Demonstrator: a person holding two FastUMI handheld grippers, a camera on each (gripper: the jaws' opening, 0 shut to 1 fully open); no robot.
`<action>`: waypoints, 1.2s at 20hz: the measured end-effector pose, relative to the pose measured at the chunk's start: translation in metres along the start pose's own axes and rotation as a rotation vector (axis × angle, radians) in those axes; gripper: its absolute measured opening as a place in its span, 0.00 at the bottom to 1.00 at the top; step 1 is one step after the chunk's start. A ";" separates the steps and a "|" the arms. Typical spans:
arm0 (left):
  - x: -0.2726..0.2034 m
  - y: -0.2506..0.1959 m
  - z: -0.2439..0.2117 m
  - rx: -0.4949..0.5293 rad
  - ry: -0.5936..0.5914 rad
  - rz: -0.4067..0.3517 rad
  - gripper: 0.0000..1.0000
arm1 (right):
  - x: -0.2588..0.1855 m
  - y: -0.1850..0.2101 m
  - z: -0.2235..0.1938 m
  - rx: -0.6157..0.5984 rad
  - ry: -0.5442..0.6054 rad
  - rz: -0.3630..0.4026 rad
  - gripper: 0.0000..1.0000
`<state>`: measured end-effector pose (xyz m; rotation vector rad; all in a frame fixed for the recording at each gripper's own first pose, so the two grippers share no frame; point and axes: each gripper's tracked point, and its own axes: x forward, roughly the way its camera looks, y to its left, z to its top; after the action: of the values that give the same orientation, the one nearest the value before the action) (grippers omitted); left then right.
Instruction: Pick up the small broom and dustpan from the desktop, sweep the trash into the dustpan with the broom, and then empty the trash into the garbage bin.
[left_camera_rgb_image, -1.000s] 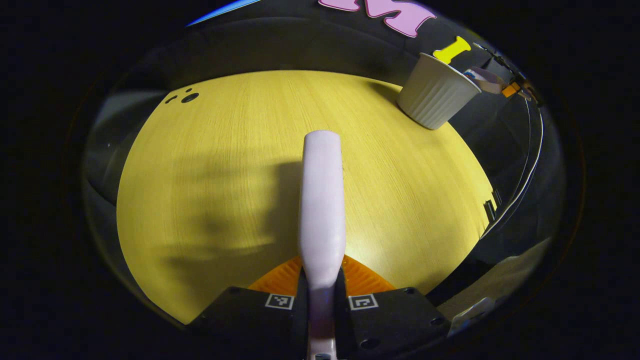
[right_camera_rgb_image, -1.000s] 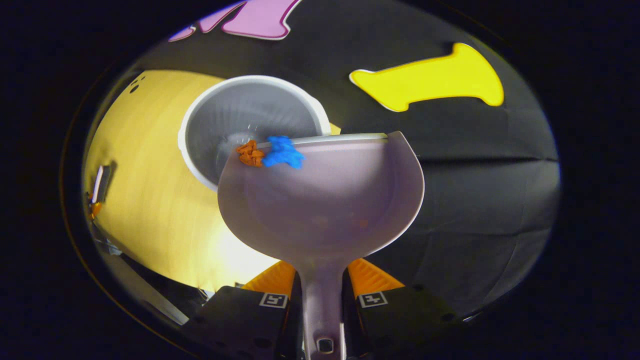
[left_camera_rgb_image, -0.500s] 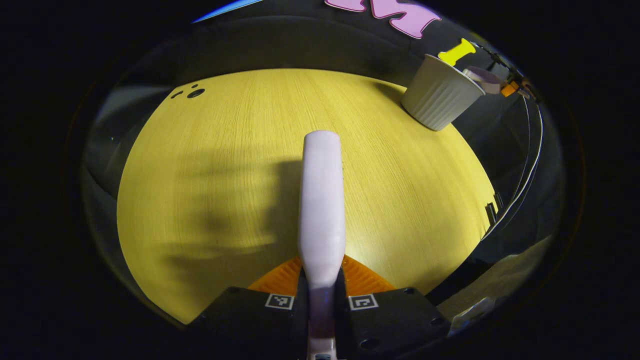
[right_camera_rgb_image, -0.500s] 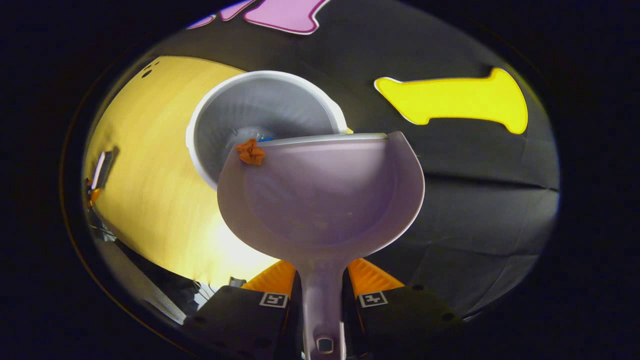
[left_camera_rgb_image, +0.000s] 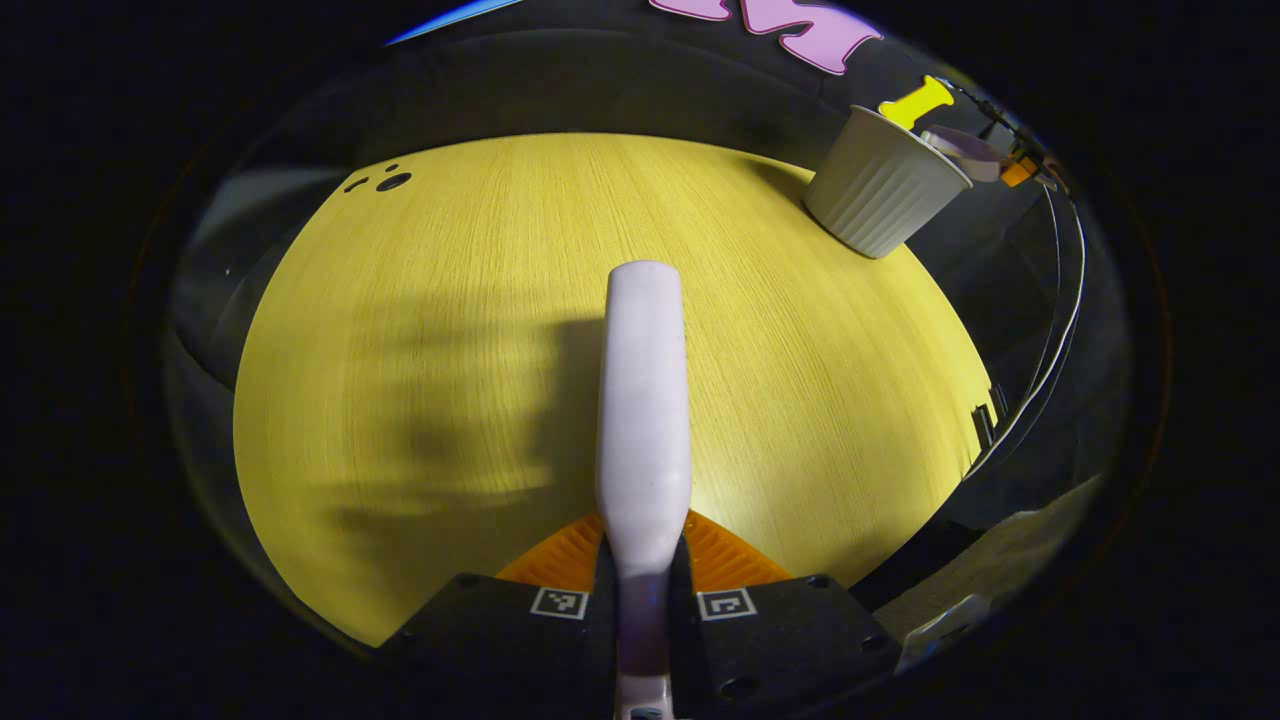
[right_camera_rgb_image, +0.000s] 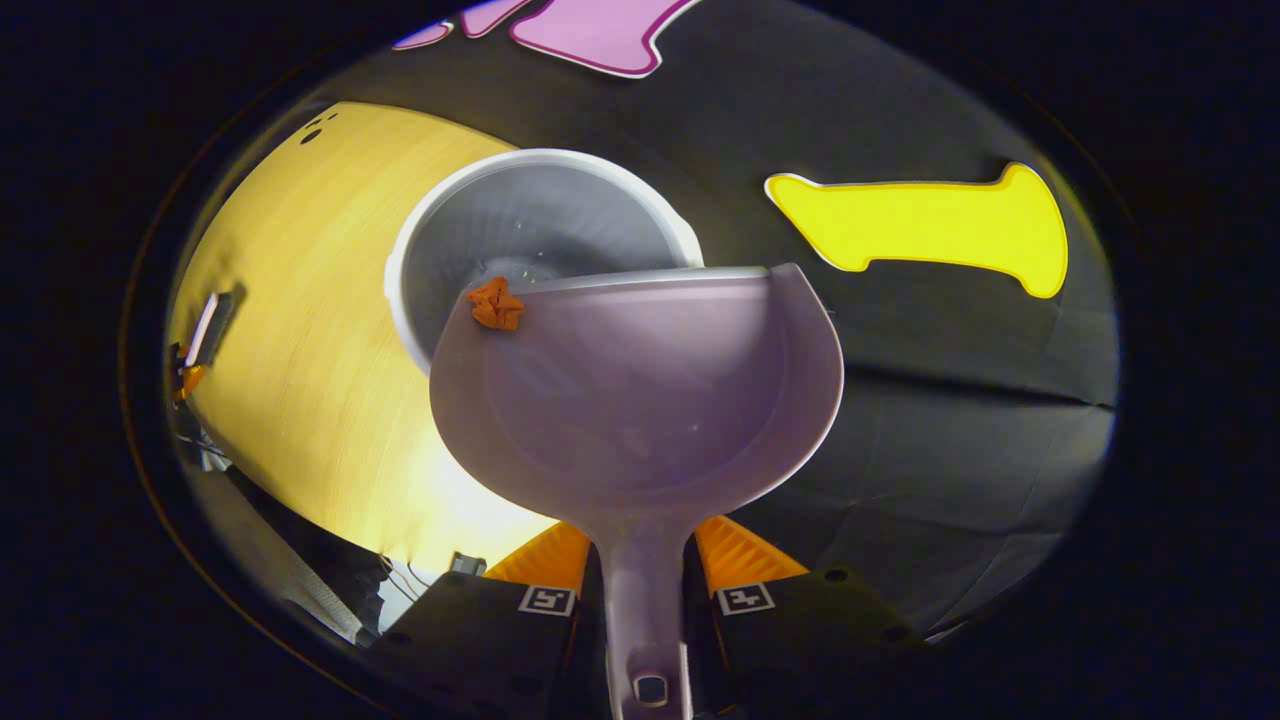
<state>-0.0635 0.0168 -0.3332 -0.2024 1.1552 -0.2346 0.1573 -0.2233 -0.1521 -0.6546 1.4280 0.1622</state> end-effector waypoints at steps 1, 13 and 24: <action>0.000 0.001 0.000 -0.003 -0.002 0.005 0.24 | -0.001 -0.004 0.002 -0.017 0.005 -0.011 0.36; -0.002 0.002 0.008 -0.015 -0.016 0.035 0.24 | -0.028 0.012 0.011 0.118 -0.255 0.046 0.36; 0.002 -0.007 0.029 0.043 -0.016 0.086 0.25 | -0.088 0.191 -0.033 0.136 -0.484 0.348 0.36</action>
<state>-0.0369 0.0105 -0.3221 -0.1159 1.1395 -0.1814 0.0223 -0.0598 -0.1300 -0.2256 1.0596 0.4609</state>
